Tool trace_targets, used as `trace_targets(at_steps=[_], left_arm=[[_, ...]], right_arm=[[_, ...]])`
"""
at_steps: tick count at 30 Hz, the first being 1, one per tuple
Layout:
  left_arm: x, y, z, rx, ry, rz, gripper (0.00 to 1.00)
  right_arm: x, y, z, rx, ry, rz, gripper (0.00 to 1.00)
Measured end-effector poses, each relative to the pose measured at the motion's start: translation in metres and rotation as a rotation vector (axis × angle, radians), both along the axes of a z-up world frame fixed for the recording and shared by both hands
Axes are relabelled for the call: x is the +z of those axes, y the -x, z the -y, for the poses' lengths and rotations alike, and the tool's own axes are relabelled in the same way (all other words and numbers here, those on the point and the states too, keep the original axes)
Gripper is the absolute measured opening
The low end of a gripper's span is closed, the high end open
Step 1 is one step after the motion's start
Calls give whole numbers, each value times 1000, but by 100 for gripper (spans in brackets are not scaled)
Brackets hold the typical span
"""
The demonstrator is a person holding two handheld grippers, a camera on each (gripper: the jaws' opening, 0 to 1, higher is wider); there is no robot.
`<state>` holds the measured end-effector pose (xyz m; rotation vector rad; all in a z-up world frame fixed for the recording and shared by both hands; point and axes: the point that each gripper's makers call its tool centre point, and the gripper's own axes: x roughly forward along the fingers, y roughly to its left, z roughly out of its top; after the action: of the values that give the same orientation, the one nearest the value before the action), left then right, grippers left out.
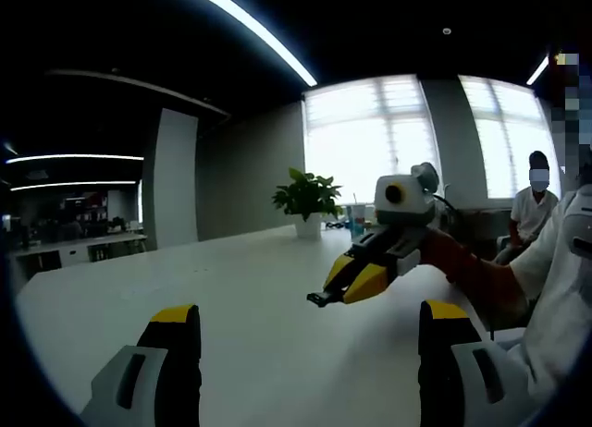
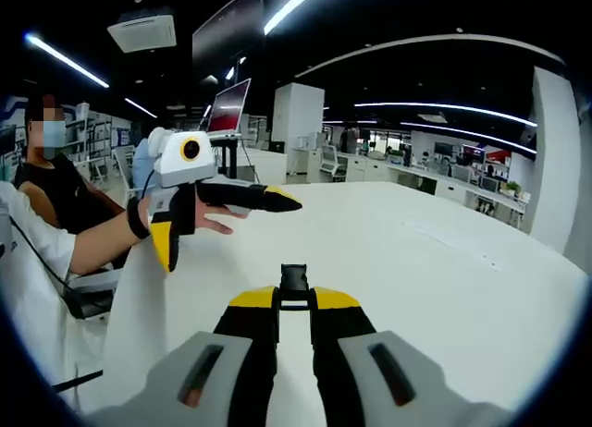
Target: Snap the two parts of the plastic buckle together until the buckle closes and remains connected.
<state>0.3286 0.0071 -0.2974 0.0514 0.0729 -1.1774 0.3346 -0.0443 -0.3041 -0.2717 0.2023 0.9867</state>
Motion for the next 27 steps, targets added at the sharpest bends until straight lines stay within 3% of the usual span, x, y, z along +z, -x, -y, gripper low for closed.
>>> trace_targets(at_steps=[14,19,27], left_arm=[[-7,1,-1,4,-13,4,99],[-8,2,-1,11,-26,29,99],[-7,2,0,2,-20,24,99]], right_arm=[[1,-25,-7,-23,8,-12,10],[1,-31,-4,-37,0,-19,10],[5,-47,0,-71,-13,-27,10]])
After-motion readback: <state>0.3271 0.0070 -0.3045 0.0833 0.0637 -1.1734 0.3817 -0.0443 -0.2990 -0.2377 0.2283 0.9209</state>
